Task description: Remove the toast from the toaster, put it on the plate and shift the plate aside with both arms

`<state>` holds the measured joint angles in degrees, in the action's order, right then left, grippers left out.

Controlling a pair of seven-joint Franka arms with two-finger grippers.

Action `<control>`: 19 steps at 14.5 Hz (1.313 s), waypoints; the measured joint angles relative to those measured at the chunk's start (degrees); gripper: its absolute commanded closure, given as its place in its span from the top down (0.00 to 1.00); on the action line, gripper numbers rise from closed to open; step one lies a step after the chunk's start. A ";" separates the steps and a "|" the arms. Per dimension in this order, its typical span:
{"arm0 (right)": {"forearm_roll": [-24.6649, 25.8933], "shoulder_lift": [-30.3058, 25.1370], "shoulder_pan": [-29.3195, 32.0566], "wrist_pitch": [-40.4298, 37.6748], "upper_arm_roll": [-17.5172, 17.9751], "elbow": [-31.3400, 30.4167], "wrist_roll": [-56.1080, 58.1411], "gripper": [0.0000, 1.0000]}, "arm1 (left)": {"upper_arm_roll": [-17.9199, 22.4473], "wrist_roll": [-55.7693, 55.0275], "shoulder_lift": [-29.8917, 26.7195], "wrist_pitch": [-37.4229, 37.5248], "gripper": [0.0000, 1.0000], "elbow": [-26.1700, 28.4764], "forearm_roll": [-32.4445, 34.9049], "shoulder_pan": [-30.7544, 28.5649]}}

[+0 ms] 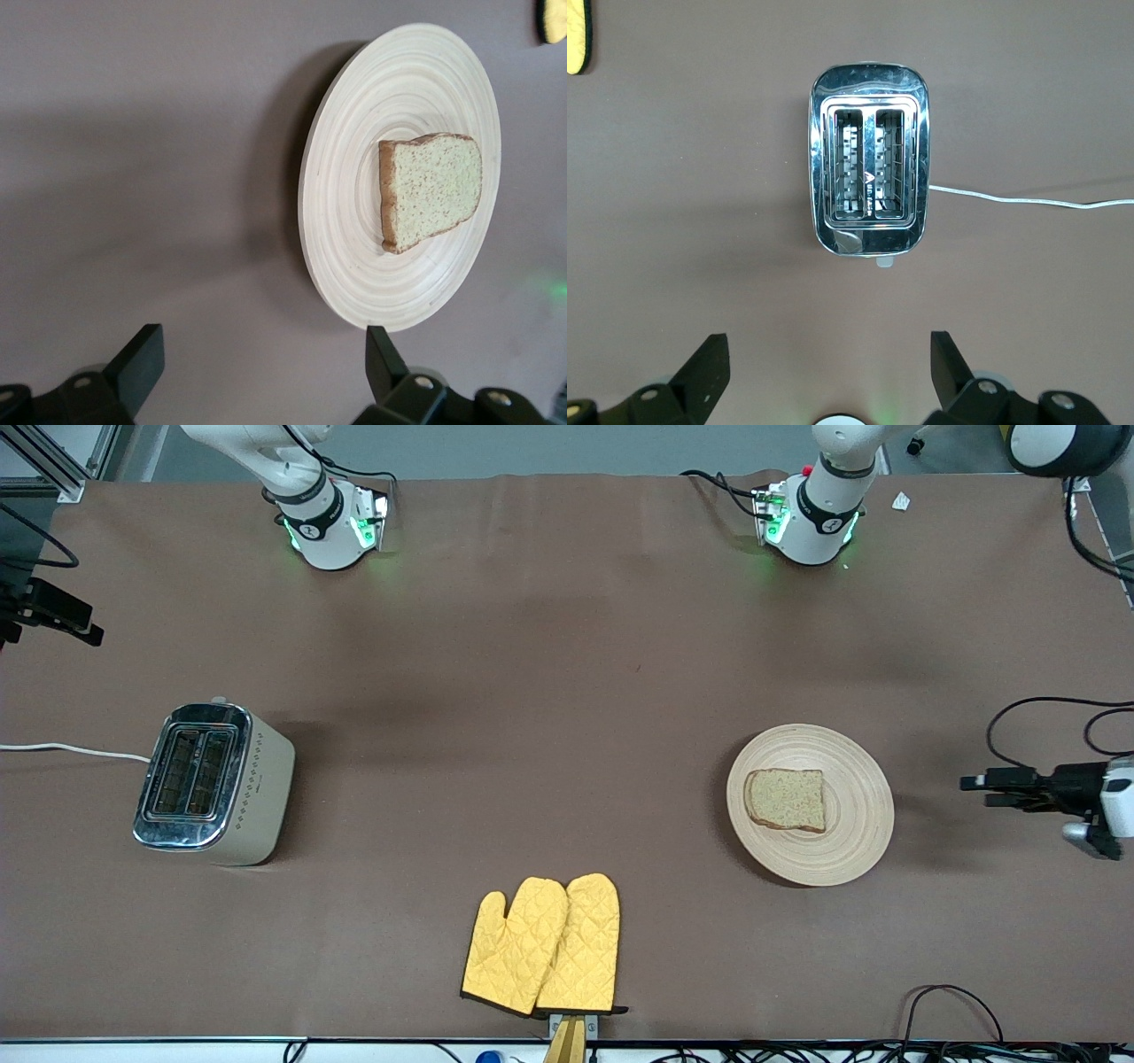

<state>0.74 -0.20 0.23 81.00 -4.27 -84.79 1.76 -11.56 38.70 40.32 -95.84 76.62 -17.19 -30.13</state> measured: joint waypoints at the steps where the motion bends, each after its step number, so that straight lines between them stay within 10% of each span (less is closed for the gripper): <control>1: 0.00 0.00 0.00 -0.02 0.00 0.01 0.00 1.00 | -0.24 -1.97 -2.81 0.18 1.00 -0.17 2.07 1.02; 13: 0.00 0.01 -0.01 -0.05 0.02 0.05 0.00 1.00 | -1.02 -39.91 -30.47 13.26 1.00 0.84 14.22 22.75; 19: 0.00 0.01 -0.02 -0.06 0.13 0.05 0.00 1.00 | -3.08 -42.75 -35.71 13.50 1.00 4.46 16.55 23.13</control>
<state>0.74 -0.18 0.21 80.94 -4.15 -84.74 1.76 -14.63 -4.04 4.61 -82.34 81.08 -0.64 -7.00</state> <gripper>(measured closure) 0.000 0.000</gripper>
